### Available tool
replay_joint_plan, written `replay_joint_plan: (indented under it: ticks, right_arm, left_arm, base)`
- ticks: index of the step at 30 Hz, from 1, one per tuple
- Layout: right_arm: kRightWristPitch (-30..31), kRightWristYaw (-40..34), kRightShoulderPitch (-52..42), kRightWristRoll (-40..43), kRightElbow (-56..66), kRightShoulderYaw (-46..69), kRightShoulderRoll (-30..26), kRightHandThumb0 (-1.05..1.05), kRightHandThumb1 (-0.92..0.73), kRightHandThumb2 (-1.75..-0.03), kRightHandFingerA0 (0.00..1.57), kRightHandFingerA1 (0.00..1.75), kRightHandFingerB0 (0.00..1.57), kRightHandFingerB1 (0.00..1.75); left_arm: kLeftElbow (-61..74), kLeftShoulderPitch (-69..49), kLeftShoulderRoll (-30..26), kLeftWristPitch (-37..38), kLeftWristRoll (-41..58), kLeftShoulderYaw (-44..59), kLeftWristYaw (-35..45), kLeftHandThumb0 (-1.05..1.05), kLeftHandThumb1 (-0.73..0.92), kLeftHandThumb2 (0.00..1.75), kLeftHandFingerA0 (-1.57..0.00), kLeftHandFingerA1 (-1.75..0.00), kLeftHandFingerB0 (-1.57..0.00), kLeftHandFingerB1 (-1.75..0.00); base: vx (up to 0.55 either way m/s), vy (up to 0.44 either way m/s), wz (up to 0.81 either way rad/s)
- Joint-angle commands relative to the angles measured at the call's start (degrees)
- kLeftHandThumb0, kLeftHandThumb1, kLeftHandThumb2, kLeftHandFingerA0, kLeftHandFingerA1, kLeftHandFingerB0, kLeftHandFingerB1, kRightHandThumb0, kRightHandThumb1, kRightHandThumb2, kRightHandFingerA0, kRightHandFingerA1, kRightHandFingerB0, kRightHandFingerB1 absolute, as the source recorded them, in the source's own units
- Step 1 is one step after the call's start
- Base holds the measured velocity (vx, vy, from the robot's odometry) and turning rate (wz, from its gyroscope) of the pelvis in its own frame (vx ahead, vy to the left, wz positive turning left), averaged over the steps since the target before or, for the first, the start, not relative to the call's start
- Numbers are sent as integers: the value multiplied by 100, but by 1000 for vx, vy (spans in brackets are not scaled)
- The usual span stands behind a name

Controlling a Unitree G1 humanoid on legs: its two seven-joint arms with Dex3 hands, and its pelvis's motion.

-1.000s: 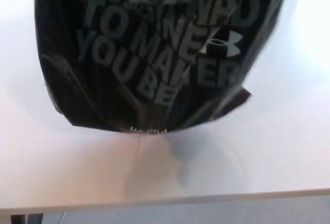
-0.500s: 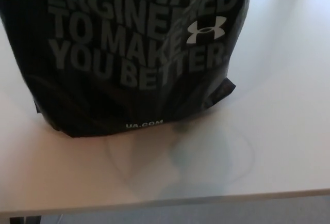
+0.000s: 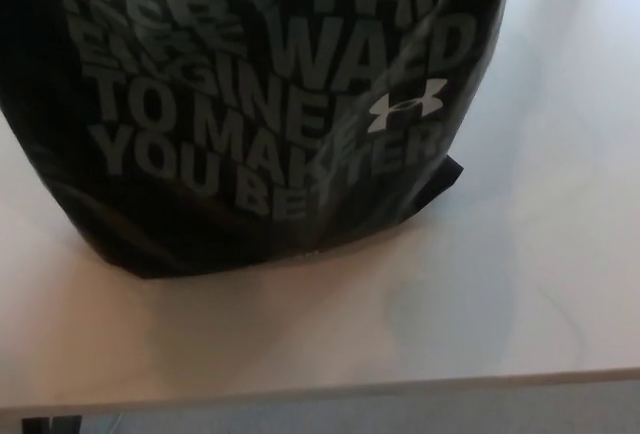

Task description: A plastic bag is kept infront of the robot in the middle of the desk and the robot uses both its hands to grab it from the top and lifts it up and then releases it.

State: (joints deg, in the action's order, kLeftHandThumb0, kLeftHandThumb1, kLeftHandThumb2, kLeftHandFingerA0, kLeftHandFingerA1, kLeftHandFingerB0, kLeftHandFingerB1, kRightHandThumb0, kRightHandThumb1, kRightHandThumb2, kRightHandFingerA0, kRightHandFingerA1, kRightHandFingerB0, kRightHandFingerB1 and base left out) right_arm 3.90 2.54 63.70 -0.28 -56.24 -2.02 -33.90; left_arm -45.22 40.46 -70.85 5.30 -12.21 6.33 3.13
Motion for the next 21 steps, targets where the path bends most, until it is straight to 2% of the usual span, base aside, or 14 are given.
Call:
replay_joint_plan:
  ticks: [1, 2, 4, 5, 7, 10, 12, 14, 15, 16, 17, 18, 19, 21]
  right_arm:
    - [-1876, 388, -4010, 760, 3721, 1346, -58, -68, -70, -61, 16, 35, 19, 30]
    - [-1910, 385, -4427, 767, 4119, 1458, -2, -38, -42, -100, 2, 51, 0, 48]
    - [-1956, 496, -5313, 820, 4994, 1726, 105, -71, -71, -61, 11, 33, 13, 25]
    - [-2513, 642, -6215, 830, 5612, 1960, 244, -72, -54, -89, 4, 39, 7, 30]
    - [-3429, 560, -6830, 594, 5757, 2108, 348, -61, -69, -64, 7, 31, 10, 23]
    - [-5847, 9, -8396, -714, 5846, 3079, 883, -83, -55, -90, 5, 47, 2, 42]
    - [-7298, -226, -8804, -1592, 5706, 4120, 1574, -38, -47, -104, 3, 51, 0, 50]
    - [-8185, 92, -9039, -1421, 5339, 4523, 1984, -37, -48, -104, 2, 51, 0, 50]
    - [-8716, 352, -9191, -1172, 4980, 4686, 2179, -37, -50, -105, 2, 51, 0, 50]
    - [-9249, 605, -9356, -920, 4595, 4802, 2375, -37, -51, -106, 3, 51, 0, 50]
    - [-9442, 687, -9523, -839, 4430, 4806, 2443, -37, -53, -107, 2, 52, 0, 49]
    - [-9614, 719, -9873, -850, 4191, 4762, 2601, -37, -54, -107, 3, 52, 0, 49]
    - [-9640, 700, -10062, -896, 4101, 4708, 2684, -37, -53, -107, 3, 52, 0, 50]
    - [-9640, 620, -10389, -997, 3849, 4524, 2843, -37, -52, -106, 3, 52, 0, 50]
  left_arm:
    - [2616, -5016, 1679, -589, 1938, 5199, 2338, -97, 74, 113, -1, -53, 0, -27]
    - [2955, -5414, 2037, -465, 2094, 5419, 2368, -91, 70, 113, -2, -58, 0, -27]
    - [3664, -6275, 2929, 20, 2678, 5740, 2357, -102, 75, 113, 0, -54, 0, -25]
    - [4172, -7086, 3749, 741, 3175, 5757, 2284, -105, 74, 113, 0, -44, 0, -29]
    - [4330, -7688, 4267, 1775, 3353, 5591, 2162, -105, 77, 114, 0, -42, 0, -33]
    - [3643, -8869, 5289, 4839, 3531, 4599, 1538, -100, 79, 115, -6, -45, 0, -24]
    - [3255, -9454, 5680, 6058, 3611, 3981, 1228, -88, 73, 112, -11, -47, 0, -33]
    - [3085, -9728, 5875, 6569, 3800, 3610, 1139, -84, 72, 114, 0, -42, 0, -35]
    - [3029, -9896, 6055, 6693, 3920, 3403, 1140, -87, 89, 68, 0, -44, 0, -25]
    - [2982, -10078, 6249, 6814, 3922, 3242, 1045, -88, 71, 113, 0, -45, 0, -35]
    - [2928, -10183, 6373, 6874, 3934, 3119, 1016, -91, 86, 74, 0, -55, 0, -18]
    - [2617, -10336, 6480, 7269, 3721, 2714, 722, -90, 73, 115, -11, -43, 0, -29]
    - [2548, -10432, 6557, 7380, 3696, 2503, 664, -86, 87, 72, 0, -61, 0, -20]
    - [2405, -10568, 6659, 7538, 3728, 2164, 635, -84, 68, 108, -2, -50, 0, -31]
  base:
    - [0, 0, 0]
    - [0, 0, 0]
    - [0, 0, 0]
    - [0, 0, 0]
    - [0, 0, 0]
    - [0, 0, 0]
    - [0, 0, 0]
    - [0, 0, 0]
    - [0, 0, 0]
    - [0, 0, 0]
    - [0, 0, 0]
    - [0, 0, 0]
    - [0, 0, 0]
    - [0, 0, 0]
